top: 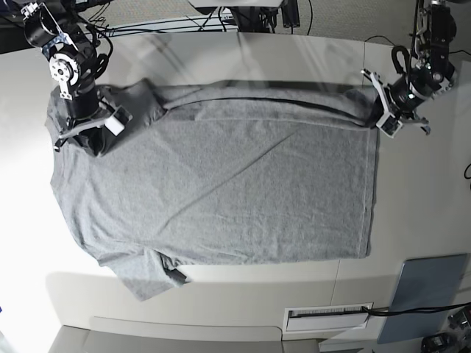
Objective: Fold the T-shirt properly
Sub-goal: 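Lower the shoulder edge and release both grippers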
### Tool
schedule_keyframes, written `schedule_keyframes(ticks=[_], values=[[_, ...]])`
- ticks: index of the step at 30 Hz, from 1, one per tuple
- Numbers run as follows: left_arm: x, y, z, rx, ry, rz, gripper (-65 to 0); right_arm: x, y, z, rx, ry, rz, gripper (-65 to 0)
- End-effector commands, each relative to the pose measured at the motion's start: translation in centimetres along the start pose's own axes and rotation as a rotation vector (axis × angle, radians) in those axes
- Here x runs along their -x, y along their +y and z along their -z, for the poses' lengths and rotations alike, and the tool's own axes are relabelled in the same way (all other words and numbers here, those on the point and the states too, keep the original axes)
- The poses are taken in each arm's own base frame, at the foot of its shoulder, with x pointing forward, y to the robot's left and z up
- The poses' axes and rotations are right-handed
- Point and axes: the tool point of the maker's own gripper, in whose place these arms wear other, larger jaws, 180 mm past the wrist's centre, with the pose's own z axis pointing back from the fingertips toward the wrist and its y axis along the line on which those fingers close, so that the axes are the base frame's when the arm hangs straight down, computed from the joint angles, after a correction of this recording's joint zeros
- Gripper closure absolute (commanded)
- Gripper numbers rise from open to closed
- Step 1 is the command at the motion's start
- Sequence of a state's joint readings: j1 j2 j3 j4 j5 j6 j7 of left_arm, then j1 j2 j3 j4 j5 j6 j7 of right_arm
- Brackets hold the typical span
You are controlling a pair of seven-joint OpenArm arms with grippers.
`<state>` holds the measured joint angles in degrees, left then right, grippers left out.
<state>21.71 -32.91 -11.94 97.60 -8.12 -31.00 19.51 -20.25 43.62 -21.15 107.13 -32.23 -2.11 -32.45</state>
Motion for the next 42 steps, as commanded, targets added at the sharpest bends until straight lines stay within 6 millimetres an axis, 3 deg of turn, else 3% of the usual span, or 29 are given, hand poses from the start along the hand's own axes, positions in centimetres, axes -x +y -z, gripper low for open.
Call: schedule_keyframes(ticks=[1, 7, 17, 25, 34, 35, 37, 39, 42], values=[[-1.3, 1.2, -0.3, -0.027, -0.036, 0.017, 0.0, -0.2, -2.2, 0.3, 0.065, -0.009, -0.009, 0.0], [-2.2, 2.7, -0.1, -0.077, -0.049, 0.014, 0.0, -0.5, -3.2, 0.8, 0.085, -0.016, 0.013, 0.0], [-2.5, 2.8, -0.1, -0.078, -0.058, 0.016, 0.0, -0.8, -3.2, 0.8, 0.087, -0.027, 0.02, 0.0], [-4.8, 4.4, 0.2, -0.112, -0.108, 0.031, 0.0, -0.5, -3.3, 0.8, 0.091, -0.011, 0.023, 0.0], [-4.7, 4.3, 0.2, -0.109, -0.102, 0.031, 0.0, -0.5, -3.3, 0.8, 0.089, -0.01, 0.027, 0.0], [-4.6, 4.3, 0.2, -0.108, -0.1, 0.031, -3.4, -0.5, -3.2, 0.8, 0.085, -0.008, 0.033, 0.0], [-4.7, 4.3, 0.2, -0.105, -0.102, 0.022, -19.2, -0.5, -3.1, 0.8, 0.077, -0.011, 0.046, -11.4], [-4.9, 4.2, 0.2, -0.103, -0.114, 0.005, -30.9, -0.7, -2.9, 0.8, 0.069, -0.023, 0.06, -21.4], [-4.9, 4.2, 0.2, -0.102, -0.117, 0.0, -37.6, -0.8, -3.4, 0.8, 0.095, -0.03, 0.078, -24.0]])
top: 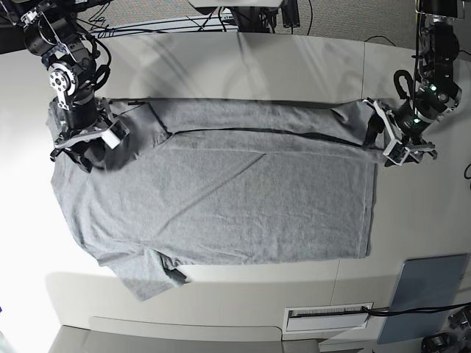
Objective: Fold the T-shirt properly
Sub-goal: 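Lower the shoulder edge and release both grippers, then regrasp the shoulder edge with both grippers and drag the shirt closer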
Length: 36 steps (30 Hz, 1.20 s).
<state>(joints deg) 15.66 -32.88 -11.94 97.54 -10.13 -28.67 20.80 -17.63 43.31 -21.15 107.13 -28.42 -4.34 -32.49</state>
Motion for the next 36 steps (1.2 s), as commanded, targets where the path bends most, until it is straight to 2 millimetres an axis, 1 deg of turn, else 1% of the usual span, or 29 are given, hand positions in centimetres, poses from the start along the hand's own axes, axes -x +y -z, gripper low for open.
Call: schedule_keyframes(ticks=[1, 5, 6, 8, 10, 11, 12, 13, 15, 16, 18, 20, 23, 25, 27, 31, 34, 36], values=[[-1.1, 1.0, -0.3, -0.022, -0.034, 0.013, -37.6, -0.4, -2.3, 0.1, 0.082, -0.022, 0.009, -24.0], [-0.6, 1.0, -0.3, -0.02, -0.002, 0.008, -37.6, 0.3, -5.3, -0.4, 0.25, -0.002, 0.158, -24.0], [-0.4, 0.9, -0.3, -0.018, 0.004, 0.002, -37.5, 0.5, -5.7, -0.5, 0.277, 0.003, 0.187, -24.0], [-0.2, 0.7, -0.3, -0.003, 0.015, -0.029, -37.2, 1.1, -5.6, -0.6, 0.281, 0.028, 0.223, -24.0], [-0.1, 0.0, -0.4, 0.027, 0.011, -0.085, -34.2, 1.6, -4.7, -0.7, 0.252, 0.057, 0.25, -23.8], [-0.1, -0.5, -0.5, 0.044, 0.001, -0.115, -30.9, 1.9, -4.1, -0.9, 0.236, 0.071, 0.26, -22.5], [-0.1, -1.0, -0.6, 0.061, -0.009, -0.148, -26.5, 2.1, -3.3, -1.1, 0.217, 0.085, 0.274, -19.6], [0.1, -1.4, -0.8, 0.075, -0.015, -0.173, -20.7, 2.3, -2.4, -1.3, 0.195, 0.1, 0.296, -14.6], [0.8, -2.2, -0.9, 0.081, -0.006, -0.211, -6.5, 2.4, -0.9, -1.7, 0.164, 0.119, 0.326, -2.6], [1.2, -2.4, -0.9, 0.064, 0.003, -0.237, 0.0, 2.4, -0.4, -1.9, 0.156, 0.126, 0.338, 0.0], [2.2, -2.1, -0.8, -0.002, 0.023, -0.301, 0.0, 2.8, 0.0, -1.8, 0.155, 0.155, 0.369, 0.0], [3.0, -1.9, -0.8, -0.056, 0.037, -0.356, 0.0, 3.9, 0.3, -1.5, 0.154, 0.2, 0.425, 0.0], [3.4, -2.1, -0.4, -0.076, 0.039, -0.402, 0.0, 6.0, 2.1, -0.7, 0.063, 0.289, 0.551, 0.0], [4.0, -2.3, 0.0, -0.077, 0.049, -0.432, 0.0, 7.0, 3.4, -0.5, 0.0, 0.328, 0.627, 0.0], [5.0, -2.4, 0.7, -0.08, 0.068, -0.467, 0.0, 7.4, 4.6, -0.4, -0.065, 0.347, 0.679, 0.0], [6.9, -3.7, 1.9, -0.002, 0.096, -0.547, 0.0, 8.5, 6.9, -0.6, -0.158, 0.395, 0.707, 0.0], [8.3, -4.8, 1.8, 0.041, 0.13, -0.551, 0.0, 9.6, 8.2, -1.0, -0.191, 0.438, 0.695, 0.0], [9.0, -5.5, 1.3, 0.06, 0.149, -0.544, 0.0, 9.9, 9.0, -1.3, -0.216, 0.45, 0.682, 0.0]])
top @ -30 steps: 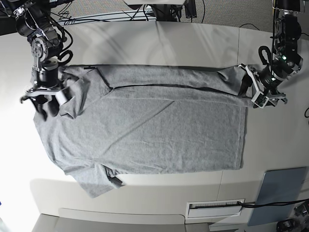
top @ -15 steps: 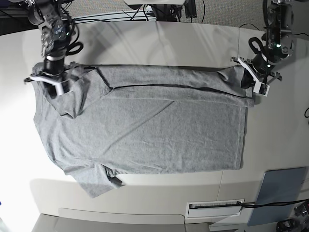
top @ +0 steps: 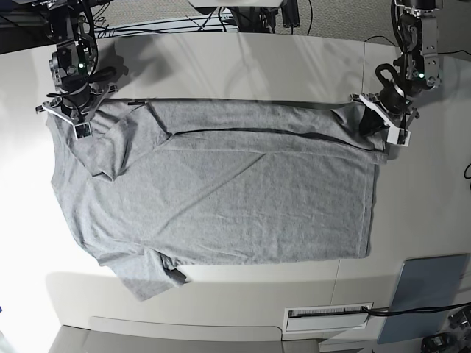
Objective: Fold the T-shirt properly
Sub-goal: 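Regrasp the shoulder edge with both grippers and drag the shirt closer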
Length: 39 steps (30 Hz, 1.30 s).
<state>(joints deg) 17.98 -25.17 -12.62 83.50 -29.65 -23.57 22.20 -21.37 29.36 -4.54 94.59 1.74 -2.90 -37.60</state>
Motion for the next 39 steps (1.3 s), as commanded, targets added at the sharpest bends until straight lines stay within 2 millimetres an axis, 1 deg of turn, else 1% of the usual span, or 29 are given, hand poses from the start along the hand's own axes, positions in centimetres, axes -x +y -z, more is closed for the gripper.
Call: schedule_keyframes(ticks=[1, 3, 7, 9, 12, 16, 22, 25, 28, 31, 32, 34, 38, 39], values=[[2.8, 0.3, -0.7, -0.009, 0.117, 0.033, 0.0, 0.6, -0.4, -0.2, 0.0, 0.016, -0.02, 0.0], [4.1, -0.2, -1.4, 0.013, 0.15, 0.062, 0.0, 1.3, -0.2, -0.3, -0.003, 0.032, -0.038, 0.0], [7.0, -0.5, -2.9, 0.004, 0.229, 0.123, 0.0, 3.7, 0.1, -1.0, 0.008, 0.075, -0.104, 0.0], [8.2, -0.6, -3.6, -0.002, 0.264, 0.153, 0.0, 4.8, 0.4, -1.6, 0.002, 0.092, -0.122, 0.0], [9.8, -0.6, -4.7, -0.011, 0.316, 0.198, 0.0, 5.8, 0.7, -2.7, 0.01, 0.097, -0.155, 0.0], [12.0, -0.9, -6.5, 0.002, 0.376, 0.219, 0.0, 7.1, 0.2, -4.3, 0.027, 0.113, -0.18, 0.0], [14.9, 0.2, -10.5, 0.003, 0.467, 0.19, 0.0, 9.2, -1.3, -6.6, 0.047, 0.15, -0.191, 0.0], [15.6, 0.7, -11.9, -0.009, 0.473, 0.174, 0.0, 9.8, -1.4, -7.4, 0.043, 0.15, -0.201, 0.0], [15.1, 0.9, -12.4, -0.019, 0.448, 0.174, 0.0, 10.0, -1.4, -7.6, 0.045, 0.155, -0.211, 0.0], [13.4, 1.2, -12.3, -0.031, 0.407, 0.191, 0.0, 9.5, -1.6, -7.6, 0.057, 0.135, -0.208, 0.0], [12.5, 1.3, -12.2, -0.037, 0.382, 0.197, 0.0, 9.1, -1.6, -7.6, 0.059, 0.127, -0.209, 0.0], [9.9, 1.3, -12.0, -0.042, 0.313, 0.204, 0.0, 8.2, -1.8, -7.8, 0.071, 0.101, -0.222, 0.0], [4.1, 0.5, -11.7, -0.008, 0.157, 0.249, 0.0, 5.5, -3.3, -8.3, 0.164, 0.024, -0.212, 0.0], [2.9, 0.4, -11.5, -0.007, 0.127, 0.26, 0.0, 4.9, -3.6, -8.3, 0.184, 0.009, -0.202, 0.0]])
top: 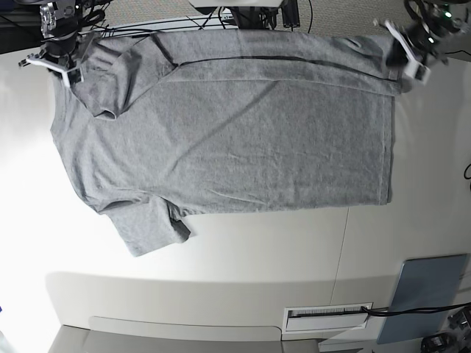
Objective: Fold the T-shirt properly
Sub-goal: 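Regrasp the shoulder edge with both grippers and drag the shirt closer, then reach both grippers down to the hem corners and grasp them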
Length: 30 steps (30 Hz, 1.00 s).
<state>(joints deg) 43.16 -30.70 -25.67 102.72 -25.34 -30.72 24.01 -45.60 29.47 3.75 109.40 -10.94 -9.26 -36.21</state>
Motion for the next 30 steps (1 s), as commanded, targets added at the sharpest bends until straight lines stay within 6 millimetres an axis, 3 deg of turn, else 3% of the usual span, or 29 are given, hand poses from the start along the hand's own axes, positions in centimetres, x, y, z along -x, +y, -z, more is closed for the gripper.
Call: schedule_keyframes(ticks=[1, 7, 11, 13, 19, 26, 30], values=[[-2.5, 0.2, -0.2, 0.004, -0.076, 0.019, 0.0, -1.3, -1.6, -0.1, 0.06, -0.043, 0.0, 0.0], [-6.9, 0.4, 0.0, 0.006, -0.191, 0.043, -1.7, -3.8, -4.3, 0.5, 0.176, -0.089, -0.022, -0.1], [-9.1, 1.8, 0.4, -0.044, -0.235, 0.041, -27.2, -5.9, -5.3, 1.3, 0.194, -0.116, -0.005, -18.2], [-10.2, 3.3, 0.8, -0.099, -0.235, 0.017, -31.9, -7.4, -5.3, 1.9, 0.164, -0.136, 0.013, -21.6], [-14.3, 6.8, 3.2, -0.102, -0.3, -0.104, -31.8, -12.1, -4.0, 3.5, -0.047, -0.157, 0.221, -21.6], [-17.0, 9.8, 9.0, -0.115, -0.25, -0.187, -31.8, -17.3, -5.9, 3.0, -0.01, -0.351, 0.3, -21.6], [-18.0, 10.7, 12.0, -0.102, -0.204, -0.218, -31.8, -17.9, -6.0, 2.9, -0.004, -0.366, 0.315, -21.6]])
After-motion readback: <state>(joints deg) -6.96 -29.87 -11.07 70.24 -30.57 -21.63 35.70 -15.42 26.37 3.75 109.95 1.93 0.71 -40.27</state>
